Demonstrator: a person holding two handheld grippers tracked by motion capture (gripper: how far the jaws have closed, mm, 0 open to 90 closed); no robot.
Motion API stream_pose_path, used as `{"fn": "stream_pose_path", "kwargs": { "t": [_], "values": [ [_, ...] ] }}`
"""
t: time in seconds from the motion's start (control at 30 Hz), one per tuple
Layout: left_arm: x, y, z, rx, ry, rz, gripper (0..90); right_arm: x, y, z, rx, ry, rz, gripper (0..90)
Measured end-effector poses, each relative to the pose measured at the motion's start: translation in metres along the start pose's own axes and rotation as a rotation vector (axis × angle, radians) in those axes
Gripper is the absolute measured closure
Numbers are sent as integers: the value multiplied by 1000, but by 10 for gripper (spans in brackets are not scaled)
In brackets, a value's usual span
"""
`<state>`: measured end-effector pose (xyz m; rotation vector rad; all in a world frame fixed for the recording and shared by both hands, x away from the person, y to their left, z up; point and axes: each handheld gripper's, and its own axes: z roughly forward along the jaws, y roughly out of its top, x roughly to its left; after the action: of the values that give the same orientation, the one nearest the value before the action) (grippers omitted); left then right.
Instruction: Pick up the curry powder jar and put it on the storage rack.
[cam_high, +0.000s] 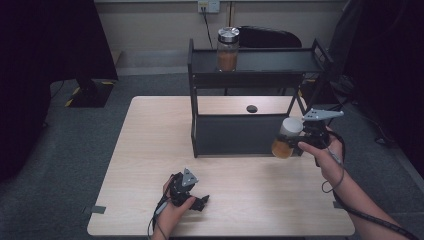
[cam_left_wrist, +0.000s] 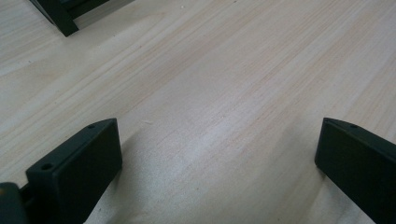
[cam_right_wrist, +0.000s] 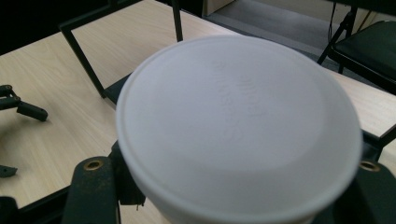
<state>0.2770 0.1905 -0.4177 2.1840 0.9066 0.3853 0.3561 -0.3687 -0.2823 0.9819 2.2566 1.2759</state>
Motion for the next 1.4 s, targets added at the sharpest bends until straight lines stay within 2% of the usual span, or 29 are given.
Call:
{"fn": "stream_pose_path", "kwargs": {
  "t": [0.5,0.9,1.1,1.4],
  "values": [
    [0,0,0,0,0,0,1,3,48,-8,-1,0,-24,342],
    [0,0,0,-2,1,-2,0,-1,88,-21,-3,-11,-50,342],
    [0,0,0,-2,1,-2,1,1,109,-28,2,-20,-76,342],
    [0,0,0,0,0,-2,1,-6,132,-39,-17,5,-49,341]
  ]
}}
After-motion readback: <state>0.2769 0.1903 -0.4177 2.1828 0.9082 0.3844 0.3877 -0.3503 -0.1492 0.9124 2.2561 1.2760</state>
